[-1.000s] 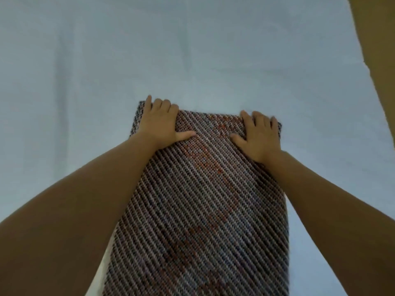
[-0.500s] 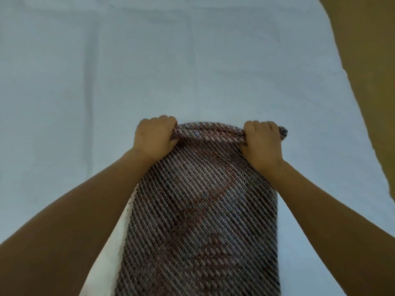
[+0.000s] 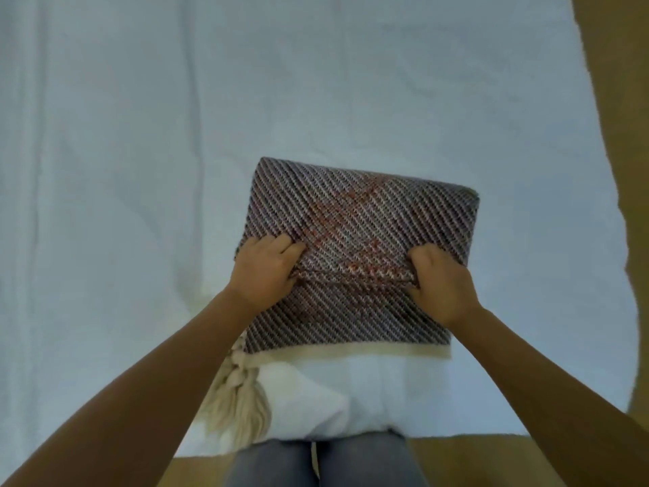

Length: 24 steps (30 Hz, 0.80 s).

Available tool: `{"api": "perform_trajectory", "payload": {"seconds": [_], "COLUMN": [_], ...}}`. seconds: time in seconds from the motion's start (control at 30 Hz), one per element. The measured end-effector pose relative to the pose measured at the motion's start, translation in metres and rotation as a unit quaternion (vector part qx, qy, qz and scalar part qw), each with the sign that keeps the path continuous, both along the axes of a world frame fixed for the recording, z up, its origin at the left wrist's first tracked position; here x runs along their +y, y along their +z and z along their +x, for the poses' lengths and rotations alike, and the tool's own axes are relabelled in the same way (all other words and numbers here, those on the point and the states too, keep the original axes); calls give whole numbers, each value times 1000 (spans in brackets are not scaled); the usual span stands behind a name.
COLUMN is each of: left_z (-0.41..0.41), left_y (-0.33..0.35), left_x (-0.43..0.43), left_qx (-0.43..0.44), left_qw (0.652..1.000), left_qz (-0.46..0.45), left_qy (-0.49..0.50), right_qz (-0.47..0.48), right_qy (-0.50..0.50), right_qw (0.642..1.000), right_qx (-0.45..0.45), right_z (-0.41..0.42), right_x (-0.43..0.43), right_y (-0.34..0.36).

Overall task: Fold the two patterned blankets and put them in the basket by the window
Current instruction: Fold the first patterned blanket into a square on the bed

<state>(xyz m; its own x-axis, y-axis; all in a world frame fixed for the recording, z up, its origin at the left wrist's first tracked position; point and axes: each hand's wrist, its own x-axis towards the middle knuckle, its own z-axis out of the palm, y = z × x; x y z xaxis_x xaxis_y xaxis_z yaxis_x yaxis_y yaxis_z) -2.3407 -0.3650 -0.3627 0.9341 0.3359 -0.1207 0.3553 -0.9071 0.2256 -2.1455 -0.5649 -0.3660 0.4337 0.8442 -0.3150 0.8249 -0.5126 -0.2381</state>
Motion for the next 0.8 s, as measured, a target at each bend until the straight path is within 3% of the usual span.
{"api": "perform_trajectory", "payload": {"seconds": [0.17, 0.27, 0.4, 0.5, 0.53, 0.6, 0.63, 0.7, 0.77, 0.8], "left_z": [-50, -72, -80, -75, -72, -58, -48, -23, 10, 25], "left_y": [-17, -28, -38, -42, -42, -36, -31, -29, -36, -41], "left_x": [-39, -70, -96, -93, -88, -78, -72, -63, -59, -58], "left_qx": [-12, -13, 76, 208, 223, 167, 100, 1, -14, -6], "left_qw": [1000, 1000, 997, 975, 968, 969, 978, 991, 993, 991], "left_qz": [14, 12, 11, -78, -119, -179, -177, -117, -69, -62], "left_qy": [-15, -16, -12, -11, -7, 24, 44, 61, 98, 115], "right_qz": [-30, -4, -59, -155, -180, -197, -168, 12, 169, 189], "right_qy": [15, 40, -2, 3, 9, -9, -40, -124, -155, -152], "right_qw": [998, 999, 998, 986, 980, 973, 975, 983, 970, 968], "right_qx": [51, 22, 12, 63, 81, 118, 136, 138, 75, 63], "right_z": [-47, -66, -70, -69, -66, -60, -58, -58, -60, -62], "right_x": [-41, -65, -74, -71, -68, -56, -48, -29, 1, 18], "right_y": [-13, -24, -39, -45, -45, -40, -35, -25, -21, -21]}}
